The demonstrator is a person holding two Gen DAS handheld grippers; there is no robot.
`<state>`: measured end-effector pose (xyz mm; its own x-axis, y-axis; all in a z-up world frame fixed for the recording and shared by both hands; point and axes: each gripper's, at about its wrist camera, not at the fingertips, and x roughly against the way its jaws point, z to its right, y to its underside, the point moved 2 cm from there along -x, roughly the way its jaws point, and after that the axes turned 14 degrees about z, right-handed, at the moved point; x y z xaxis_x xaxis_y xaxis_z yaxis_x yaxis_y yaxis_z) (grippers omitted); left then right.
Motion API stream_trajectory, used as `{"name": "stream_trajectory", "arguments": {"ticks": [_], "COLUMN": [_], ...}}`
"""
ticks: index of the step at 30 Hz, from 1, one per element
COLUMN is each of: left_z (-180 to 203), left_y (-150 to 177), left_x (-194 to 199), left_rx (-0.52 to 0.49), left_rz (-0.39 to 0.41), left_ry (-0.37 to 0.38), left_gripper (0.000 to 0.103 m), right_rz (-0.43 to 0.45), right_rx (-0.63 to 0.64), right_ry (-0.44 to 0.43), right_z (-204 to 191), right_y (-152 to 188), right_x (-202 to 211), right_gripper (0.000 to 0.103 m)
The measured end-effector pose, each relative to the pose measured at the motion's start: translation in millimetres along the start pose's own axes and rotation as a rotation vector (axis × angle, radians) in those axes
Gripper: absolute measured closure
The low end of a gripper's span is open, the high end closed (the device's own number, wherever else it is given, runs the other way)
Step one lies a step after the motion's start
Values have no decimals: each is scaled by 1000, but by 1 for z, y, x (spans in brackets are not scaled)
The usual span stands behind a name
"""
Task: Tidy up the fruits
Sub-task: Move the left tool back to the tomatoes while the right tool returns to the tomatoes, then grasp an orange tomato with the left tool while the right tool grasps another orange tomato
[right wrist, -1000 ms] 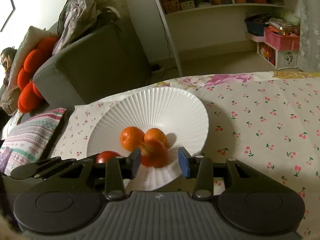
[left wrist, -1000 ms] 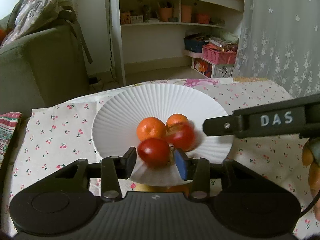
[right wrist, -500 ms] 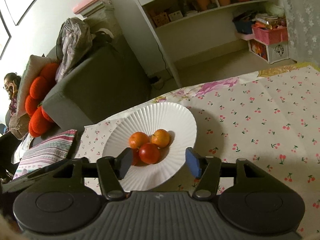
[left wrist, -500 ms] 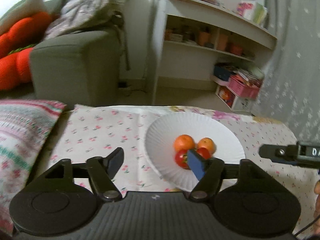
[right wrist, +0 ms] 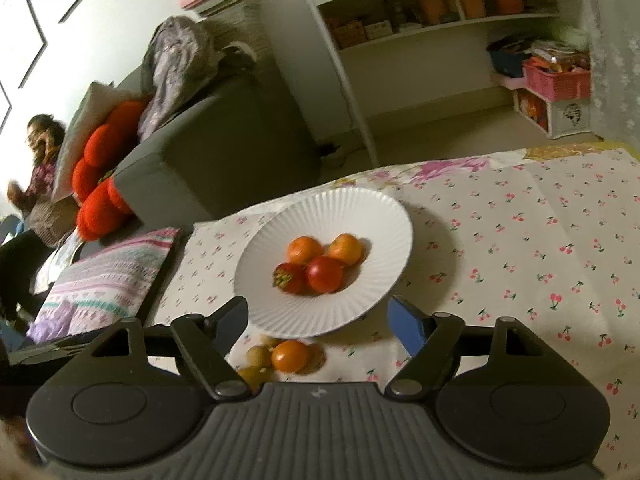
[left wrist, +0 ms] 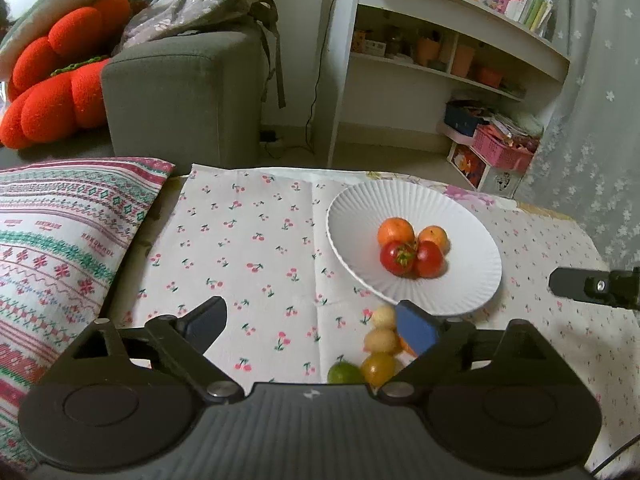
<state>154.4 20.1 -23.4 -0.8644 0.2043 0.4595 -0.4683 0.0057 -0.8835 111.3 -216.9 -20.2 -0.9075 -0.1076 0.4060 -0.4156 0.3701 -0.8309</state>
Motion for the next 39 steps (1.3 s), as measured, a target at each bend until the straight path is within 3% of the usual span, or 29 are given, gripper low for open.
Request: {"name": "stream_trajectory", "arguments": {"ticks": [10, 17, 22, 29, 39], "left_z": [-25, -12, 8, 46, 61], "left_y": [17, 31, 42, 64, 79], "left_x": [16, 20, 15, -6, -24], "left_rx": [43, -26, -50, -110, -162], "left_rz": [-47, -68, -90, -118, -104], "left_ry": [-44, -4, 54, 117, 158], "left_gripper": [23, 23, 24, 43, 65], "right_rz": [-92, -131, -162, -184, -139], "right_rx": [133, 93, 91, 79, 73], "right_ry": [-84, -43, -20, 40, 47], "right_z": [-27, -17, -15, -7, -4], "right_y": [20, 25, 34, 45, 53], "right_x": [-1, -6, -14, -32, -55], "right_gripper": [23, 27, 37, 43, 48]}}
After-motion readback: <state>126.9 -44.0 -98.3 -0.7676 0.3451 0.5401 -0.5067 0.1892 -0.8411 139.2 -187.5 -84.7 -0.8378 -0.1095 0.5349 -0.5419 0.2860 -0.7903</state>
